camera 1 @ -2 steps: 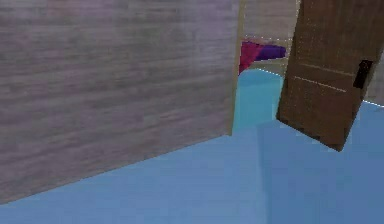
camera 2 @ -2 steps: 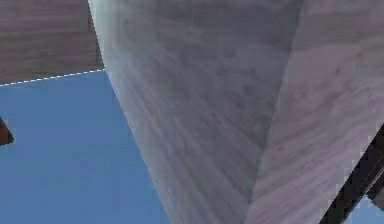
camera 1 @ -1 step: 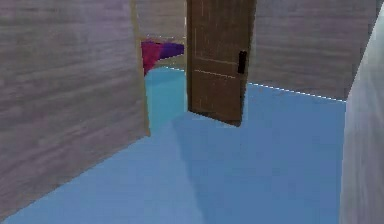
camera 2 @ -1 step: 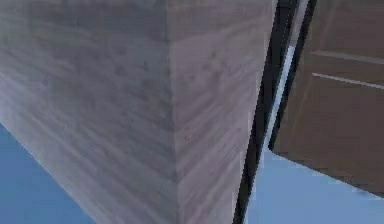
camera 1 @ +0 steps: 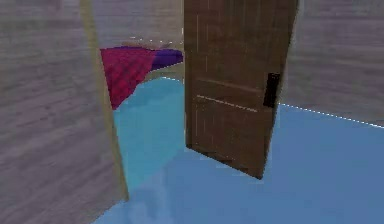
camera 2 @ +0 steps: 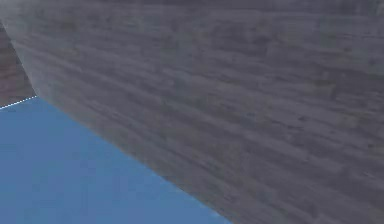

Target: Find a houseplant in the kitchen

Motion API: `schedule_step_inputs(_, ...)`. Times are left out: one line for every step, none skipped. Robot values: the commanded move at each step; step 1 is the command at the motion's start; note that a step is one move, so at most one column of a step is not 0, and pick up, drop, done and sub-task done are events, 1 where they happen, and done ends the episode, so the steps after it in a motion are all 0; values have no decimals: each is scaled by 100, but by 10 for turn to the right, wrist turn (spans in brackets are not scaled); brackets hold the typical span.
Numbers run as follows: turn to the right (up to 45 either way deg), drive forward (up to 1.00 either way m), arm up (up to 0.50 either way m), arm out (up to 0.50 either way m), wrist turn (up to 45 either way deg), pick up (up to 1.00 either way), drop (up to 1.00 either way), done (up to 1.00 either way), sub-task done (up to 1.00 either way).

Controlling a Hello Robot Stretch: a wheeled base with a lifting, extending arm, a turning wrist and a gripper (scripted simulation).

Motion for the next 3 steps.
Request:
schedule_step_inputs(0, 100, 0, 0, 0, 0, 0, 0, 0)
schedule_step_inputs(90, 0, 0, 0, 0, 0, 0, 0, 0)
schedule_step_inputs(30, 0, 0, 0, 0, 0, 0, 0, 0)
